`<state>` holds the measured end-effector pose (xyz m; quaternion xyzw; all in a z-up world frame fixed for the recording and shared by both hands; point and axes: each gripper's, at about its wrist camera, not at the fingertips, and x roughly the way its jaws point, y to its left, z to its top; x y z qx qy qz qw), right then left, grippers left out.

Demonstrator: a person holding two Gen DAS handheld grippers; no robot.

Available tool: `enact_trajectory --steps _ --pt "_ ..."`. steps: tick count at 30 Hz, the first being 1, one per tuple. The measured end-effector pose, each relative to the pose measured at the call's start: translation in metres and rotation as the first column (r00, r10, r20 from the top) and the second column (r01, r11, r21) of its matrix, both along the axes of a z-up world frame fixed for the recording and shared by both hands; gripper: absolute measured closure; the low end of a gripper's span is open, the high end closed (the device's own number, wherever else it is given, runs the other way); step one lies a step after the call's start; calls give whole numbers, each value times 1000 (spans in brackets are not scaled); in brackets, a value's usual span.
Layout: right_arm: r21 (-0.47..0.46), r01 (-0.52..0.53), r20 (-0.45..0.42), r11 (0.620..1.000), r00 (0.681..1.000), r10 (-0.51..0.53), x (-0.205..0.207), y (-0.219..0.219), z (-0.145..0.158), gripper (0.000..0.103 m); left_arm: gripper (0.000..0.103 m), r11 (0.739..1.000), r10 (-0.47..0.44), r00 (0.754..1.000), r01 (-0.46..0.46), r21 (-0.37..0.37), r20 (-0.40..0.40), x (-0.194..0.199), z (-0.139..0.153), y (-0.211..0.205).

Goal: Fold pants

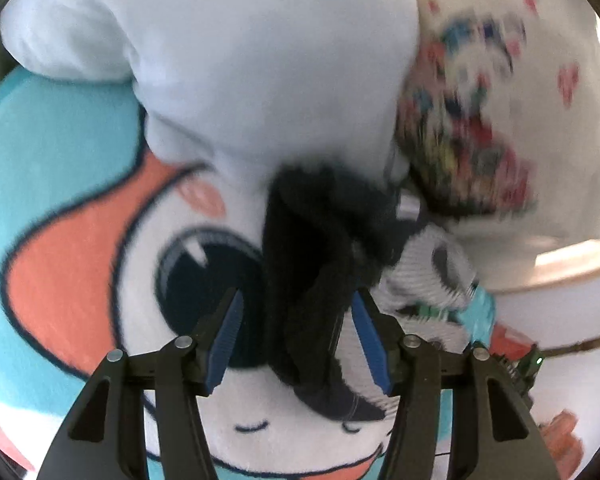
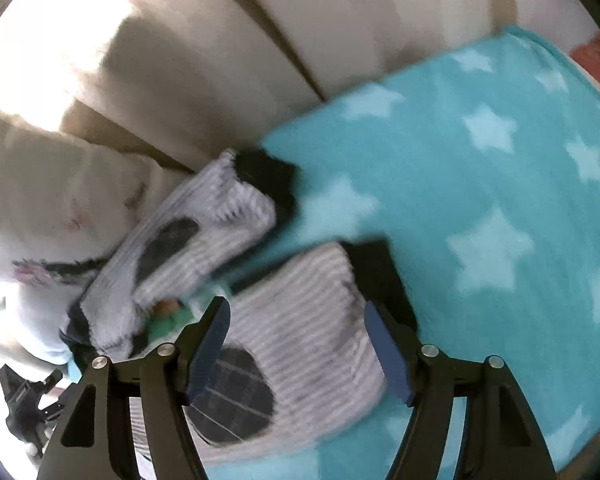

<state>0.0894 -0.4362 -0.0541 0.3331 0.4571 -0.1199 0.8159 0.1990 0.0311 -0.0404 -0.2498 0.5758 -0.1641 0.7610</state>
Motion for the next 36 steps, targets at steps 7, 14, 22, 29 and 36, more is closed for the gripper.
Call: enact_trajectory --steps 7,14,22,29,36 --pt "-51 -43 -12 998 999 42 9 -2 -16 27 42 995 -21 1000 22 96 -12 -20 -15 -47" --pt "-115 -90 -12 989 996 89 24 15 -24 23 75 974 10 997 7 225 -74 -25 -29 -84" --pt "-26 -165 -13 986 986 165 3 2 -14 91 77 978 97 995 -91 186 -28 -69 7 -59" --pt "55 -236 42 970 971 234 -33 6 2 93 77 979 163 987 -161 128 -3 -117 34 -16" --pt "96 -218 6 971 976 218 -60 3 -22 89 72 977 191 977 -180 112 -98 -139 -6 -13"
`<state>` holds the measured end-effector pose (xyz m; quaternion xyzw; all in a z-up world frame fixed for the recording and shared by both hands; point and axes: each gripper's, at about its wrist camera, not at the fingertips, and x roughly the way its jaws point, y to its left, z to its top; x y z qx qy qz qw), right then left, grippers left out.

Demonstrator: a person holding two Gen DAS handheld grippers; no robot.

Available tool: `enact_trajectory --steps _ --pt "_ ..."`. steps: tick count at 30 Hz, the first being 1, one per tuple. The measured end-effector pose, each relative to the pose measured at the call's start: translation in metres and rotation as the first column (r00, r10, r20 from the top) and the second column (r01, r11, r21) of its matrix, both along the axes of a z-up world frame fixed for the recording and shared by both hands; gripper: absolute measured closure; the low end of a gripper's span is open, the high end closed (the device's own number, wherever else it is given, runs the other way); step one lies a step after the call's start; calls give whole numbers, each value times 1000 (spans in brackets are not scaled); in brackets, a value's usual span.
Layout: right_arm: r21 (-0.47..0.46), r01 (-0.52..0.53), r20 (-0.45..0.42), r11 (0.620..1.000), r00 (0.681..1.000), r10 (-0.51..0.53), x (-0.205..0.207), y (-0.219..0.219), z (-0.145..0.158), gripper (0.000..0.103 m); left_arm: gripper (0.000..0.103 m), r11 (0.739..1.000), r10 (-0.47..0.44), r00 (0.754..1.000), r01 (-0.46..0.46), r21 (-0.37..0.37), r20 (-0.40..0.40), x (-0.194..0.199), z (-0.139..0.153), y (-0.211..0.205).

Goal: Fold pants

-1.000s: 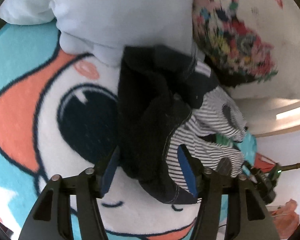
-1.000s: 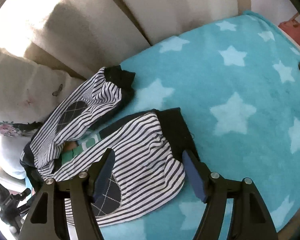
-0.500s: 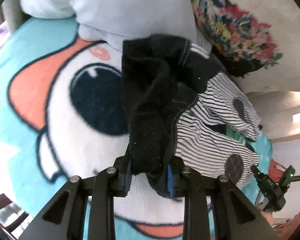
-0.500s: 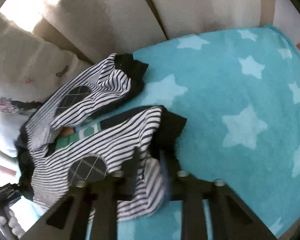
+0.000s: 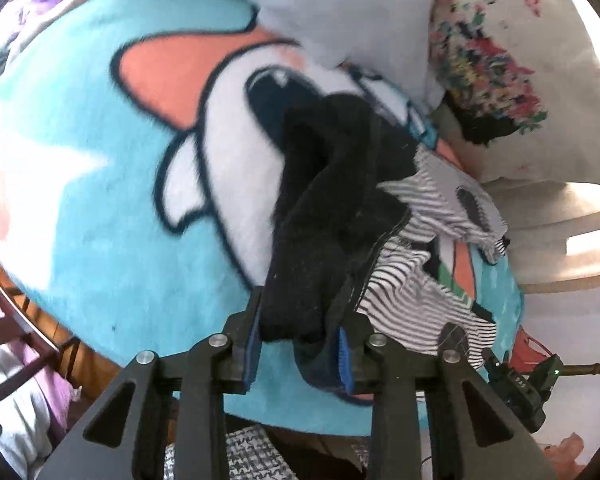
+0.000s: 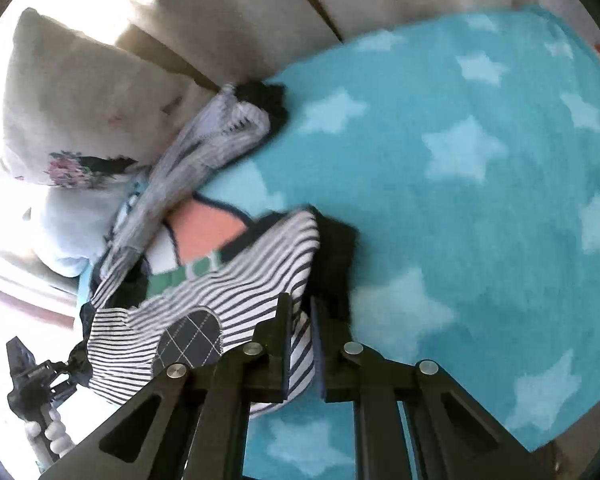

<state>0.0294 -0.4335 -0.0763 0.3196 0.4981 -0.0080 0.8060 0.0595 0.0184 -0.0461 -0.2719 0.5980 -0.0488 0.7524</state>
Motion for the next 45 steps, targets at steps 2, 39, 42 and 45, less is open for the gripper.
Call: enact_trajectory --steps 2,39,42,45 --pt "34 33 9 999 999 -33 -5 -5 1 80 70 1000 2 1000 -2 7 9 -5 0 -1" --pt "-134 -261 83 956 958 273 1 68 -7 33 60 953 -29 992 -9 304 122 -54 57 -58" --pt "-142 -264 95 954 956 278 1 76 -8 22 60 953 -9 994 -24 303 107 -55 54 -48" --pt "-168 -298 102 940 943 317 2 88 -9 7 60 955 17 995 -46 294 101 -51 51 -36"
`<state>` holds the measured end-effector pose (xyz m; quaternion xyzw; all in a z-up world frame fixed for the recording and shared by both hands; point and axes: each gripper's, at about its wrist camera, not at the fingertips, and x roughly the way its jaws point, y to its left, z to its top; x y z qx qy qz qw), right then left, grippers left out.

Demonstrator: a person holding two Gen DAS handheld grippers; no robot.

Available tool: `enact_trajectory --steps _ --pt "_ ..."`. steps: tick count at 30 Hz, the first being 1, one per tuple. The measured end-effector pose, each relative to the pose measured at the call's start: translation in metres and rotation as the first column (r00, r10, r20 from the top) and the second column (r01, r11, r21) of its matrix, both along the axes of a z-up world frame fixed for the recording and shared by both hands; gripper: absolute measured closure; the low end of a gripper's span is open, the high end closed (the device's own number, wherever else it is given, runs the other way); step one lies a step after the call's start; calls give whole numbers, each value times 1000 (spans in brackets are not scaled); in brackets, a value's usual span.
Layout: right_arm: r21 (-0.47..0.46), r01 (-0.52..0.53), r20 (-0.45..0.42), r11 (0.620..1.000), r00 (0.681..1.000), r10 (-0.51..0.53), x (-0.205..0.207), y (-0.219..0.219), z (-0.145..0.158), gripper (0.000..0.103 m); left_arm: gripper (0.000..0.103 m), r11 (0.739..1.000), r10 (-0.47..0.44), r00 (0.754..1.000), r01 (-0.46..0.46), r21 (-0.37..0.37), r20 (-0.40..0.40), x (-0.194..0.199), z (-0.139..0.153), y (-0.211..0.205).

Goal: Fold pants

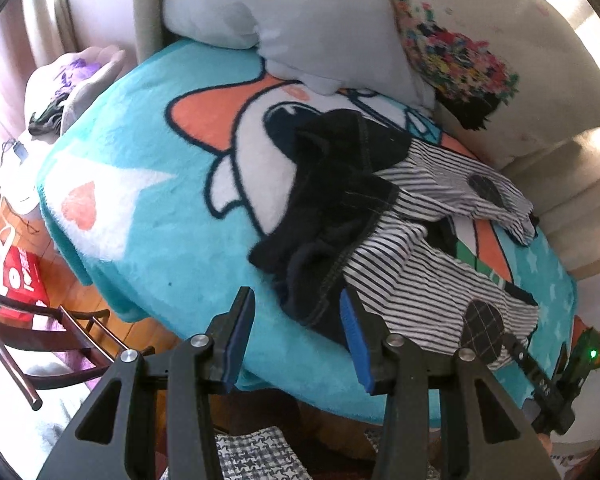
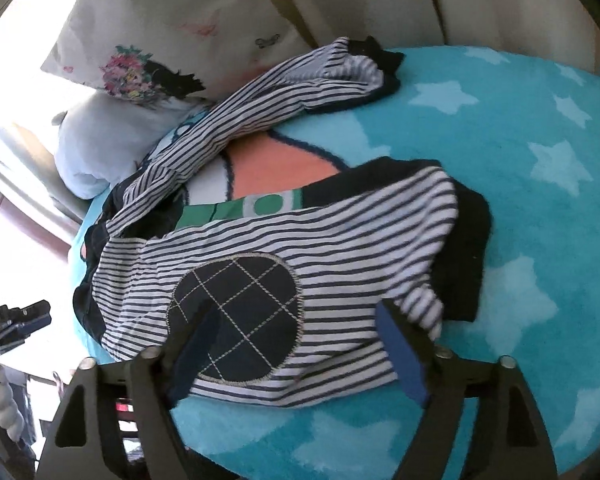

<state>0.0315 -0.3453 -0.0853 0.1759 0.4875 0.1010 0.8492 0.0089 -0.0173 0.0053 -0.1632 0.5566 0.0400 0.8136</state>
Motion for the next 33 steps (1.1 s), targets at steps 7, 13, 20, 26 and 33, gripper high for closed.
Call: enact_trajectory --steps 7,13,20,26,33 --pt "-81 -38 -15 996 999 37 10 6 24 18 60 995 39 999 -39 -89 -2 40 -10 24" --pt "-140 16 67 990 998 -7 65 -26 70 18 60 995 -59 998 58 -82 -3 100 -16 17" --pt "-303 -39 82 952 994 67 178 -27 68 18 60 946 -323 946 323 4 -3 179 -23 -22" --pt "-443 -214 -16 871 973 230 238 -2 38 18 60 839 -538 841 541 59 -56 213 -46 -56" --pt "-418 -348 -109 839 936 334 269 8 12 25 60 771 -626 774 633 69 -96 233 -67 -72"
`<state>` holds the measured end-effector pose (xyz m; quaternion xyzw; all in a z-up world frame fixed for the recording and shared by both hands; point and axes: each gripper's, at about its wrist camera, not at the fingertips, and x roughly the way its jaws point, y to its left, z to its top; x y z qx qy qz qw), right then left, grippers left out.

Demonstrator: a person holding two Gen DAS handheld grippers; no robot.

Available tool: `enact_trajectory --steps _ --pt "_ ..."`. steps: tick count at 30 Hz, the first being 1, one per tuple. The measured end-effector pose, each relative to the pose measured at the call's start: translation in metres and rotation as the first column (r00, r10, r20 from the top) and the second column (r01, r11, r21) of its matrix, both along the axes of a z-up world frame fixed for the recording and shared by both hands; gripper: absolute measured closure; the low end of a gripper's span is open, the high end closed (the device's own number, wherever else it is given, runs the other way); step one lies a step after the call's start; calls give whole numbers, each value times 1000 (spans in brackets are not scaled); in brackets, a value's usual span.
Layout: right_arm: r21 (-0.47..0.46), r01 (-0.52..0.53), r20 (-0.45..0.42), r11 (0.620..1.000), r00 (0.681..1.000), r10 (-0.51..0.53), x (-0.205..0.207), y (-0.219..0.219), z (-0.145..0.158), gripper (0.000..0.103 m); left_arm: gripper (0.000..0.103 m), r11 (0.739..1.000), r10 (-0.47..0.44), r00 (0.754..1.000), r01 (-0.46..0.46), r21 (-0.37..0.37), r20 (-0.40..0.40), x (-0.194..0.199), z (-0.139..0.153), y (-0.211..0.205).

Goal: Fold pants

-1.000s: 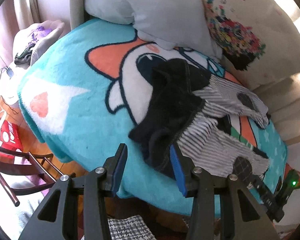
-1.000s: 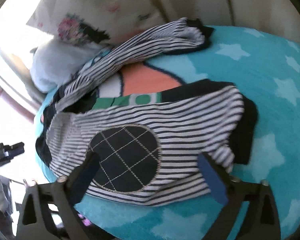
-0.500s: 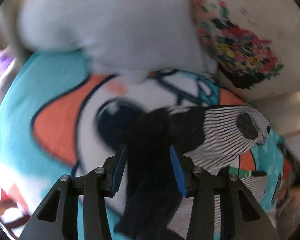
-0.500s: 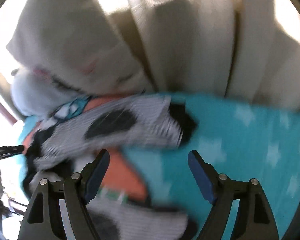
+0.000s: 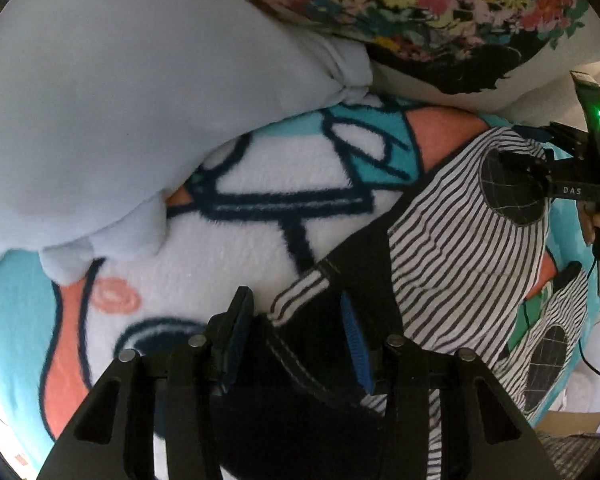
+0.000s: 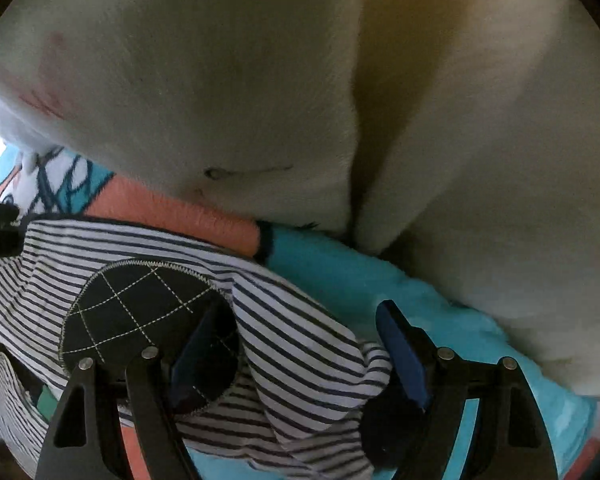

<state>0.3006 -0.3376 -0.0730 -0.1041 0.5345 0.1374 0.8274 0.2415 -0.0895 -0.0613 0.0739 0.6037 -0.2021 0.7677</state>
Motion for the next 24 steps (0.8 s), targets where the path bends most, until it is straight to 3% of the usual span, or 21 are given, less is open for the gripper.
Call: enact_trajectory --steps 1,2,3,5,6,15,20,24 --pt "20 -2 -6 1000 1000 2 0 -1 2 30 65 1000 -7 1000 7 9 -1 2 1 -1" --pt "47 -2 -17 999 1000 3 1 -2 4 46 86 1000 -11 1000 10 11 2 3 2 -1" --pt "77 2 -28 997 1000 0 1 -4 7 68 96 1000 -16 1000 16 1 -8 3 2 -1" --pt "124 15 -55 992 998 -9 2 -7 10 90 99 1000 -13 1000 13 -6 -10 2 5 0" --pt "139 21 -58 990 998 -14 0 -9 13 93 99 1000 -8 1000 8 -9 -5 2 7 1" --pt "230 54 40 972 997 -65 -54 -29 72 96 99 988 107 990 -95 -121 90 -23 65 18" --pt "264 43 88 964 994 -68 -117 -34 102 96 99 973 164 978 -140 -185 126 -70 87 32" --pt "267 26 78 963 996 -48 -171 -32 100 96 99 956 219 967 -186 -226 130 -115 90 42"
